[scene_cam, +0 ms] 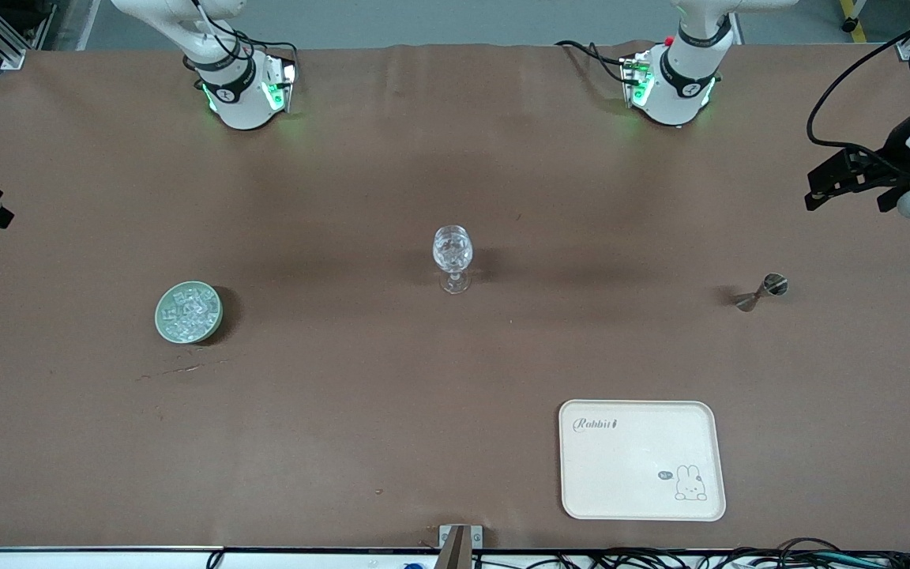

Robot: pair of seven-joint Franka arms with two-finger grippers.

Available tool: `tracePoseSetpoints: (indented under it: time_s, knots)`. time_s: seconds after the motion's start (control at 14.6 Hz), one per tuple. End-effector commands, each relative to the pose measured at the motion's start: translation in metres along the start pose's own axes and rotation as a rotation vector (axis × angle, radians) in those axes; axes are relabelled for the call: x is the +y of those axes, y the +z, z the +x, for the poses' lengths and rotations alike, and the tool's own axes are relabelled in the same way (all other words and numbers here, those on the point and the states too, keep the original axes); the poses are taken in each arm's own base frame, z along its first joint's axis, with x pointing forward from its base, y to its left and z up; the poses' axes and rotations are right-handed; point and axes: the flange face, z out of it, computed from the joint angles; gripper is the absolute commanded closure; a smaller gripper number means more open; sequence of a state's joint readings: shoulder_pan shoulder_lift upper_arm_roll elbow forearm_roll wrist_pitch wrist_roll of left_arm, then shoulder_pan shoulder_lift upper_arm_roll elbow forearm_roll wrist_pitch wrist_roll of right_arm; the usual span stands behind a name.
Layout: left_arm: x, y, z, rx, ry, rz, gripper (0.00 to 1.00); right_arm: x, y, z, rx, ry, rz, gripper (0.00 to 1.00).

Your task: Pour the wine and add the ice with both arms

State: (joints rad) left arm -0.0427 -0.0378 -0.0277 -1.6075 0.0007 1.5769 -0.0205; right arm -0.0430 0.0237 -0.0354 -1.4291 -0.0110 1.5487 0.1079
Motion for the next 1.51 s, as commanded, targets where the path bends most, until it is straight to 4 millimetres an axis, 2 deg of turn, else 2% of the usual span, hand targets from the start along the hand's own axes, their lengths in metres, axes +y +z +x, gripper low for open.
tracePoseSetpoints:
  time_s: [0.0,0.27,0.34,0.55,0.69,0.75,0.82,0.96,1.1,1.3,1.44]
  knots:
    - [0.007,-0.003,-0.006,0.017,0.004,0.028,0.00,-0.003,-0.002,0.000,-0.005,0.010,-0.003,0.00]
    - [-0.002,0.001,-0.004,0.001,-0.011,0.026,0.00,-0.004,-0.002,-0.001,-0.003,0.009,-0.003,0.00]
    - [-0.013,0.002,-0.003,-0.002,-0.031,0.027,0.00,-0.004,-0.002,-0.001,-0.003,0.009,-0.003,0.00]
    - [-0.069,0.022,0.006,-0.038,-0.190,0.011,0.00,-0.011,0.013,0.000,-0.015,-0.012,-0.004,0.00]
    - [-0.110,0.046,0.011,-0.081,-0.301,0.004,0.00,-0.014,0.024,0.001,-0.024,-0.020,-0.006,0.00]
    - [-0.127,0.062,0.014,-0.109,-0.347,0.003,0.00,-0.017,0.043,0.000,-0.050,-0.028,-0.012,0.00]
    - [-0.141,0.087,0.022,-0.153,-0.396,0.014,0.00,-0.025,0.069,0.000,-0.066,-0.044,-0.018,0.00]
    - [-0.174,0.124,0.040,-0.203,-0.522,0.031,0.00,-0.027,0.126,-0.002,-0.079,-0.044,-0.021,0.00]
    - [-0.209,0.159,0.056,-0.237,-0.697,-0.062,0.00,-0.029,0.180,-0.010,-0.078,-0.046,-0.018,0.00]
    - [-0.255,0.213,0.056,-0.297,-0.850,-0.156,0.00,-0.027,0.265,-0.028,-0.045,-0.048,-0.011,0.00]
    - [-0.270,0.249,0.055,-0.340,-0.912,-0.197,0.00,-0.029,0.311,-0.030,-0.080,-0.056,-0.016,0.00]
